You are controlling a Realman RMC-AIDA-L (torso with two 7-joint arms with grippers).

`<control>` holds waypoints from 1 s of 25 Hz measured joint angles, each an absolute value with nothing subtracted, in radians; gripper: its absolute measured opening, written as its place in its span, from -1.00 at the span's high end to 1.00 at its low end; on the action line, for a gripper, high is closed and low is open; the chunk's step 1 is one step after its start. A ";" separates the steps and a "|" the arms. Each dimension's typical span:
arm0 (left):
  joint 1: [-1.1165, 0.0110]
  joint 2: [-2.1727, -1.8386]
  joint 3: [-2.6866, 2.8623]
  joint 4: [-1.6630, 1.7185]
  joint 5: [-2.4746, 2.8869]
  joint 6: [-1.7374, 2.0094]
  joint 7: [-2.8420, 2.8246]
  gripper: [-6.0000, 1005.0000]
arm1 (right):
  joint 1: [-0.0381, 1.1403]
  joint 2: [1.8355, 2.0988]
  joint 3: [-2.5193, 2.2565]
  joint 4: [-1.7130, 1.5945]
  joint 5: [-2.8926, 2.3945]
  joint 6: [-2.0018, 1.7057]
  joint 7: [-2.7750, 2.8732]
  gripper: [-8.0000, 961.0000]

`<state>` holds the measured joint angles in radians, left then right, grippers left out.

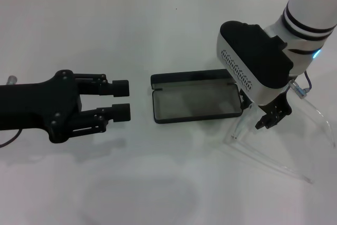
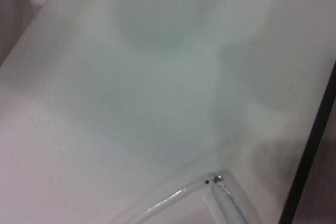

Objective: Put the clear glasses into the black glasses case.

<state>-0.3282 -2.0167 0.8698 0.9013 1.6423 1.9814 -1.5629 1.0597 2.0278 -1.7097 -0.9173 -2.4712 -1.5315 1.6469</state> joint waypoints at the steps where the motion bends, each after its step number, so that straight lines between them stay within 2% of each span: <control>1: -0.328 -2.017 0.869 0.901 1.642 1.981 -1.563 0.08 | 1.060 2.028 -1.710 -0.916 -2.471 -1.530 1.647 -0.21; 3: -0.328 -2.019 0.869 0.901 1.641 1.981 -1.563 0.08 | 1.060 2.028 -1.710 -0.912 -2.471 -1.529 1.648 -0.21; 9: -0.327 -2.023 0.853 0.900 1.642 1.980 -1.562 0.08 | 1.060 2.028 -1.720 -0.908 -2.472 -1.538 1.662 0.10; 25: -0.307 -2.029 0.824 0.900 1.636 1.980 -1.560 0.07 | 1.027 2.028 -1.757 -0.910 -2.470 -1.509 1.679 0.50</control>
